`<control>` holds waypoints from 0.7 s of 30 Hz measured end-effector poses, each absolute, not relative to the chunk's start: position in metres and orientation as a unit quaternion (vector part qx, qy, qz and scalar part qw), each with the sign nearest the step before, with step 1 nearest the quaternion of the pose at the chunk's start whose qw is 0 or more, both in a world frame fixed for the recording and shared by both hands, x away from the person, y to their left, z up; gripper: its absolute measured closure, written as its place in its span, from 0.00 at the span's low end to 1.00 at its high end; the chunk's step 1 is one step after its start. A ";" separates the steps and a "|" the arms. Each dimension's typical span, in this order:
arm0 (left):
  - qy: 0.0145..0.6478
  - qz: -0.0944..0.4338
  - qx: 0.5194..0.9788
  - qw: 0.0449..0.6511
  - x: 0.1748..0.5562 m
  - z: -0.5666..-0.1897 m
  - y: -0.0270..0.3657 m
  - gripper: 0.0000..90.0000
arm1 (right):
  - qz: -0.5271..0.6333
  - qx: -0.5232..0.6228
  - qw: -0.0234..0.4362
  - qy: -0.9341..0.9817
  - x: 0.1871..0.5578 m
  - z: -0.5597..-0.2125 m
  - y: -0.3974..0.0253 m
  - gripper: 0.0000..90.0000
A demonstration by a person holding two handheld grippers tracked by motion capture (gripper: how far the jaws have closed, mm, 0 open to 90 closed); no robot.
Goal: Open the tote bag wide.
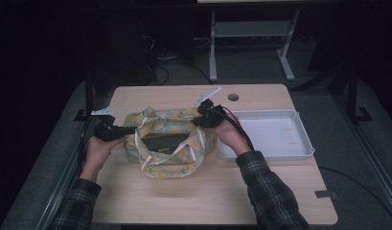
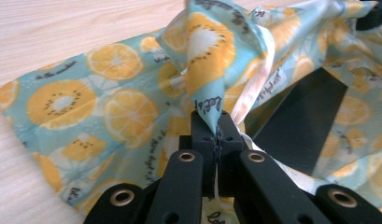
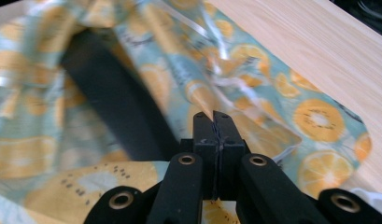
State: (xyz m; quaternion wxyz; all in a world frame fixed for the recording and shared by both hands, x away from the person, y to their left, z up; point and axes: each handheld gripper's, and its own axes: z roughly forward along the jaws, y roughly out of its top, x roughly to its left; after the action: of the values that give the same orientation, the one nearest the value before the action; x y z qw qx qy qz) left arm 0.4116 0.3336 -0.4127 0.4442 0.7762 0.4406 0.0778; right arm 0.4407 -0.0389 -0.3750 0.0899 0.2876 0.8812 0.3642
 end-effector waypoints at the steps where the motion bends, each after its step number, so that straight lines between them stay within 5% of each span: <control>1: 0.445 0.080 0.775 0.442 0.413 -0.415 0.333 0.99 | 0.359 0.299 0.086 0.880 0.450 -0.380 -0.040 0.99; 21: 0.452 0.070 0.820 0.344 0.420 -0.441 0.316 0.99 | 0.284 0.315 0.057 0.904 0.465 -0.438 -0.034 0.99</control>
State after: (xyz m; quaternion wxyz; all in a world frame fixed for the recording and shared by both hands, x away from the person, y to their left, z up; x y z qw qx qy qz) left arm 0.4203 0.3162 -0.4408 0.3443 0.8201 0.4516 0.0699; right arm 0.4652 -0.0335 -0.4379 0.0567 0.3150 0.9039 0.2839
